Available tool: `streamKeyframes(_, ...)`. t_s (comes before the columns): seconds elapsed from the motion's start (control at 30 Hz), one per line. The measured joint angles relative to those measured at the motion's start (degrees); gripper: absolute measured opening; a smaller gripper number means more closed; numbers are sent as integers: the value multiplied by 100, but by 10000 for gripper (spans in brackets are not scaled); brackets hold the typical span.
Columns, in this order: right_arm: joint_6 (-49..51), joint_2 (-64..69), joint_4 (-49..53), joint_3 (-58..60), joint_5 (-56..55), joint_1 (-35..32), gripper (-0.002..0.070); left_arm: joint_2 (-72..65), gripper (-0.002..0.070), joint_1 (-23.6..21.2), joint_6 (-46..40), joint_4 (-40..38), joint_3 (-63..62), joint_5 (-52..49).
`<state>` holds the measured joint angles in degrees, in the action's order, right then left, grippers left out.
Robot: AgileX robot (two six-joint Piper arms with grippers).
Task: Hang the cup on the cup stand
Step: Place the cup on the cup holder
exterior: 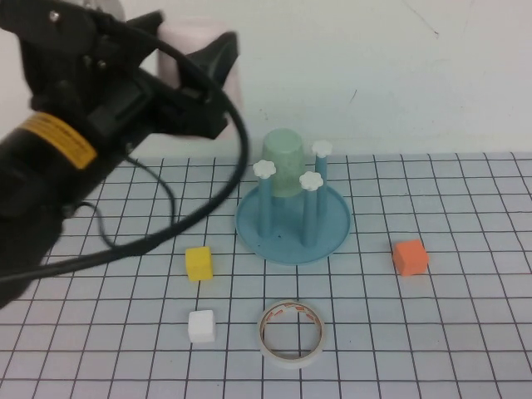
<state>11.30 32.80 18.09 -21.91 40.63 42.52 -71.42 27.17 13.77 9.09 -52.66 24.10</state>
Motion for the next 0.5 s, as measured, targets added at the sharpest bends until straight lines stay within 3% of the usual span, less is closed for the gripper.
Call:
streamKeyframes(0.13,0,0,0,0,0,0,-1,-553,550,14,341,62,0,1229)
streamKeyframes(0.37,0,0,0,0,0,0,-1,-1787,550,48,1,37,-38,3417)
streamKeyframes(0.5,0,0,0,0,0,0,-1,-2327,550,48,-144,215,-412,3758)
